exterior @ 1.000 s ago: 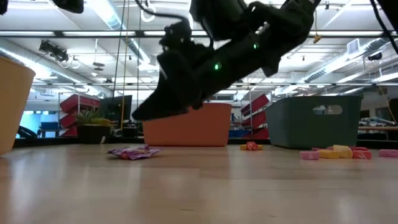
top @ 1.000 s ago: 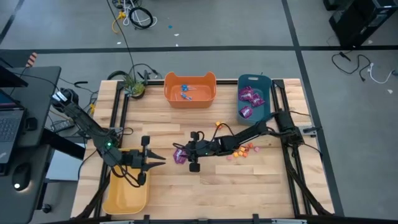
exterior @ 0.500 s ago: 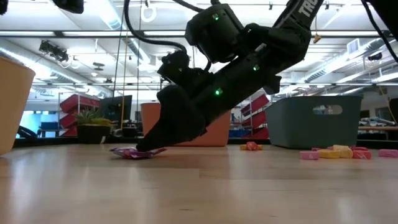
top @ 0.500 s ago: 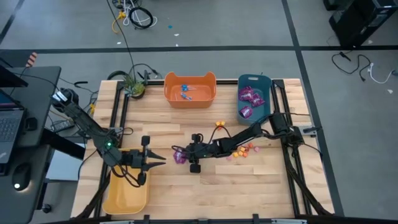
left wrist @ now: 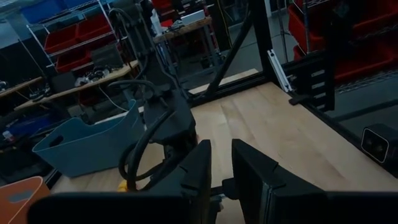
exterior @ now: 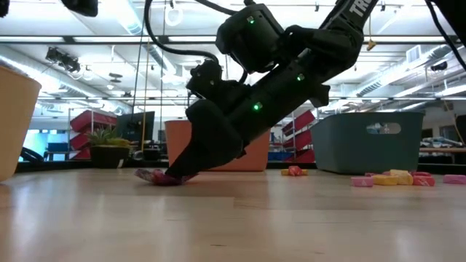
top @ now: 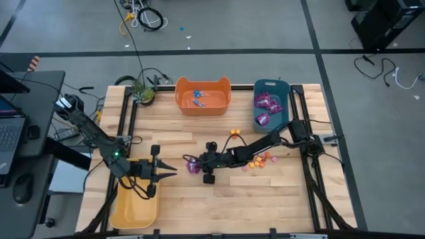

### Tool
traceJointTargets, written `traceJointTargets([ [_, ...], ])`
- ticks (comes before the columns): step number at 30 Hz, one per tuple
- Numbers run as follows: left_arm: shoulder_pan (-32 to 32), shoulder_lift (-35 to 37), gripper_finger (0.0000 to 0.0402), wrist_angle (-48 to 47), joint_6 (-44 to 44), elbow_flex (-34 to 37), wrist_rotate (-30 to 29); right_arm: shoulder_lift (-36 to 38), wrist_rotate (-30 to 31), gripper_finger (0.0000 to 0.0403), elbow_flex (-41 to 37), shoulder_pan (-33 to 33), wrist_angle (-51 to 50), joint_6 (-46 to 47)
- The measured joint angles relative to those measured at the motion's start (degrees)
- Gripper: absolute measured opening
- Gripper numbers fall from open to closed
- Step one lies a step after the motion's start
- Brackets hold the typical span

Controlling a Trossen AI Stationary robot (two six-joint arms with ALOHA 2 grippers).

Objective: Sort candy
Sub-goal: Put the purple candy into the blue bin

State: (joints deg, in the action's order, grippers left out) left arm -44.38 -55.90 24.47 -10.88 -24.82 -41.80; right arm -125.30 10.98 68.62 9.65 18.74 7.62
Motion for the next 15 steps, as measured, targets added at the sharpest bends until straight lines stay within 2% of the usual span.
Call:
traceJointTargets([
  [7, 0.0, 0.0, 0.0067, 0.08, 0.72, 0.0, 0.01, 0.02, -1.07, 0.0019, -0.06, 0.02, -0.78, -2.6],
  [15, 0.02, 0.0, 0.0067, 1.91, 0.78, 0.0, 0.02, 2.19, -2.42, 0.0009, -0.38, 0.43, -2.23, -4.81],
])
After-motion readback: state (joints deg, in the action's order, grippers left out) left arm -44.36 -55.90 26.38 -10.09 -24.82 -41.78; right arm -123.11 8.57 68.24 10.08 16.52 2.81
